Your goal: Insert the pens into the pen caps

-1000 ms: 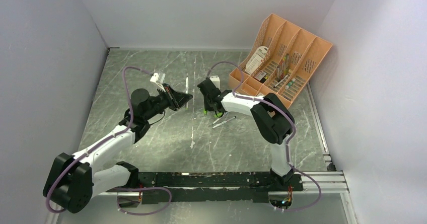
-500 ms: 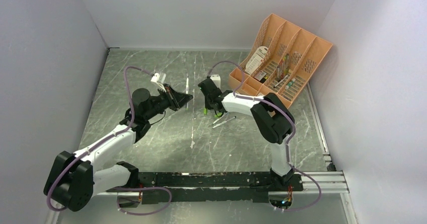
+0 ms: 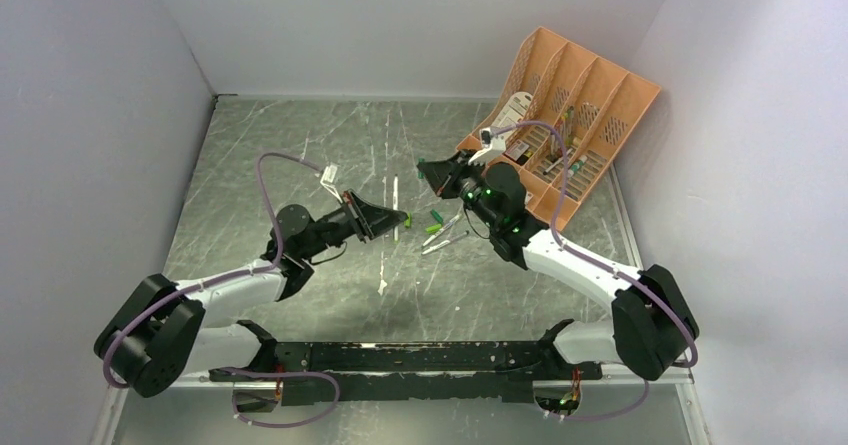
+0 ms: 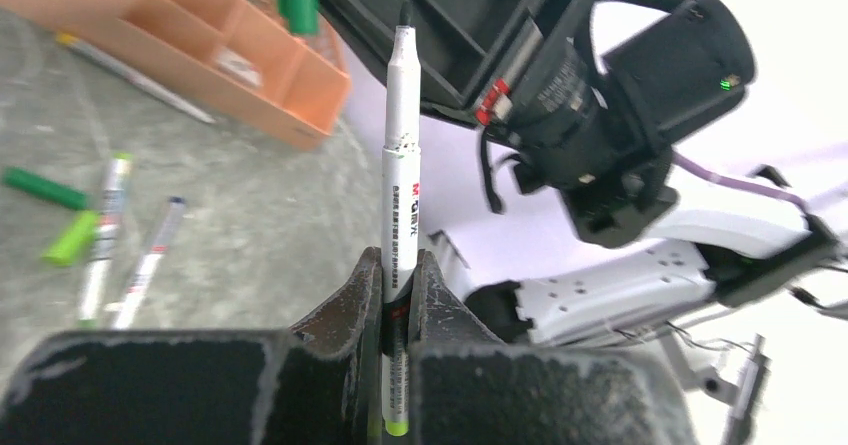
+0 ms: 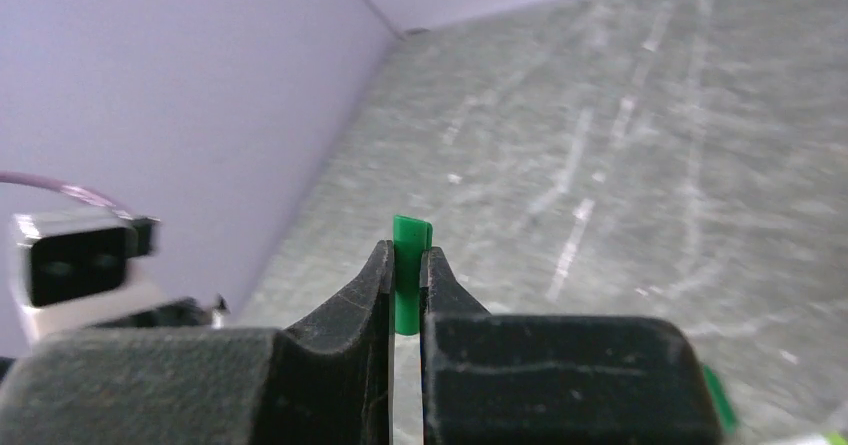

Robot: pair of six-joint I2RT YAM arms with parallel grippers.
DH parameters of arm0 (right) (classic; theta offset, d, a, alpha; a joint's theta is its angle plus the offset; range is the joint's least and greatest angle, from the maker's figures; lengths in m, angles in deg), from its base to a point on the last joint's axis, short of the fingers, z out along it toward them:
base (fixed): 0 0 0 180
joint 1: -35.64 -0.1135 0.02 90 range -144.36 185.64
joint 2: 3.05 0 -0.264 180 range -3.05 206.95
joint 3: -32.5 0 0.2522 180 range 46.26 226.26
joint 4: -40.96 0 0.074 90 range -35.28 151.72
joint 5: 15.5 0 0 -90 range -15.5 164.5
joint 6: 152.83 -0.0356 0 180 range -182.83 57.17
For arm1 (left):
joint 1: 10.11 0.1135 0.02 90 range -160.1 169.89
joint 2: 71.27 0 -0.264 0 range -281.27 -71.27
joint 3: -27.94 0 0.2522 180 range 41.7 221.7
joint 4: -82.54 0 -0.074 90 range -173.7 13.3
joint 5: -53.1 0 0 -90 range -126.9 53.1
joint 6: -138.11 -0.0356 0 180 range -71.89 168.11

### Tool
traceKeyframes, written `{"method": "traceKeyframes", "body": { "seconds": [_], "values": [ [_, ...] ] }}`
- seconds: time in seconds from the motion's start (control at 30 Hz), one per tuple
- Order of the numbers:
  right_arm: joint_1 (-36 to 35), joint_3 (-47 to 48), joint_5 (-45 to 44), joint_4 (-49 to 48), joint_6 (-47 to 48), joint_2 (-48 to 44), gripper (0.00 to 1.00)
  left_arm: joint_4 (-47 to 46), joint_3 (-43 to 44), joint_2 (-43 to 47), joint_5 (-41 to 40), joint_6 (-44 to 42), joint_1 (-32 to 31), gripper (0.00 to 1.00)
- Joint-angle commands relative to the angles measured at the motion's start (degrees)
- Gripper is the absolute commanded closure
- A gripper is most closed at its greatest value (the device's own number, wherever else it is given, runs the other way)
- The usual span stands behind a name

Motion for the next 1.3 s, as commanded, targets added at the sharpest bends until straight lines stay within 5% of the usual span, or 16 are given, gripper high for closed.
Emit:
{"method": "traceKeyframes", "body": {
  "seconds": [0.0, 0.27, 1.27],
  "values": [
    [0.20, -2.20, 7.31, -14.27, -6.18, -0.34, 1.00, -8.90, 1.79, -0.54, -2.46, 6.49, -5.36, 0.93],
    [0.25, -2.20, 11.55, -21.94, -9.60, -0.97, 1.00, -10.37, 1.97, -1.01, -3.57, 6.75, -8.51, 0.93],
    [0.23, -4.67, 14.44, -21.69, -10.38, -3.55, 1.00, -5.81, 3.15, -0.20, -6.46, 1.82, -8.72, 0.93]
  ]
}}
